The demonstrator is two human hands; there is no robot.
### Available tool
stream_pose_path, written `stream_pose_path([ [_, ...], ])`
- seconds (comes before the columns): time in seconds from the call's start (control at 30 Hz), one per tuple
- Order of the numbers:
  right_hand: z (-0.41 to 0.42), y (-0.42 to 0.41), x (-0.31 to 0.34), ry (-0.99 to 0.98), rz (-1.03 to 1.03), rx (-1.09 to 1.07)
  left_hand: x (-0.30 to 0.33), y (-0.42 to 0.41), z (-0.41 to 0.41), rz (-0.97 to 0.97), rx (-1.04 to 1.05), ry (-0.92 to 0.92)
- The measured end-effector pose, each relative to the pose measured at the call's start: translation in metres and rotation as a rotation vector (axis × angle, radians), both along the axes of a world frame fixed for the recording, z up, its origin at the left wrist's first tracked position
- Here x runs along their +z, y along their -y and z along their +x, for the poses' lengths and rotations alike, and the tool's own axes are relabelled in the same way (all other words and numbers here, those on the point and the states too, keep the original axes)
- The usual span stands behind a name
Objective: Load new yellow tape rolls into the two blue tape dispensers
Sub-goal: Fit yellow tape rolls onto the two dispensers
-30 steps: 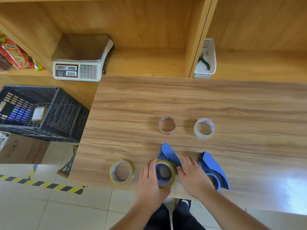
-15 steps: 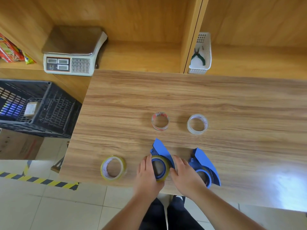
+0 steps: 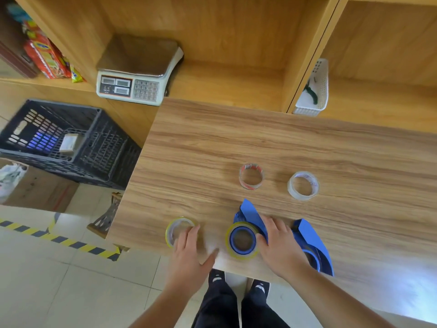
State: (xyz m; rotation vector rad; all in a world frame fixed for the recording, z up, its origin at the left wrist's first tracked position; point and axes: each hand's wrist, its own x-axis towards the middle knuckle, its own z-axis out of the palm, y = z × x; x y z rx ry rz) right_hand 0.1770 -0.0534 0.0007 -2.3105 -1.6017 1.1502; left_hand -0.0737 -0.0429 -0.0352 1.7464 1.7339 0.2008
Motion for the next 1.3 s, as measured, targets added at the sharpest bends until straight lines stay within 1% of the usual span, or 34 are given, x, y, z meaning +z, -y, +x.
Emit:
stream_pose_path([
  [0.1, -0.025, -0.013, 0.005, 0.033, 0.021, 0.044, 0.002, -0.011, -0.034, 0.019, 0.097, -0.061],
  [0.2, -0.056, -0.026, 0.007, 0.071, 0.044, 0.103, 0.0, -0.022, -0.056, -0.024, 0.139, -0.112],
  [0.37, -0.099, -0.035, 0.003, 0.046, -0.001, 0.178, -0.008, -0.039, -0.065, -0.13, 0.067, -0.095],
  [0.53, -0.121, -0.032, -0.001, 0.074, -0.058, 0.247, -0.015, -0.048, -0.065, -0.158, -0.03, -0.098],
  [0.7, -0.123, -0.023, -0.002, 0.086, -0.082, 0.257, -0.015, -0.049, -0.066, -0.169, -0.03, -0.075],
  [0.9, -0.106, -0.02, 0.002, 0.112, -0.064, 0.173, -0.001, -0.048, -0.065, -0.137, -0.016, -0.073],
  [1.0, -0.086, -0.014, 0.006, 0.146, -0.026, 0.115, 0.01, -0.048, -0.053, -0.093, 0.015, -0.031],
  [1.13, -0.05, 0.001, 0.011, 0.253, 0.021, 0.033, 0.023, -0.044, -0.018, -0.054, -0.02, 0.03],
  [1.23, -0.017, 0.017, 0.012, 0.283, 0.07, -0.118, 0.033, -0.035, 0.018, -0.023, -0.078, 0.072],
  [1.3, 0.009, 0.029, 0.01, 0.282, 0.065, -0.242, 0.039, -0.025, 0.046, 0.001, -0.107, 0.103],
])
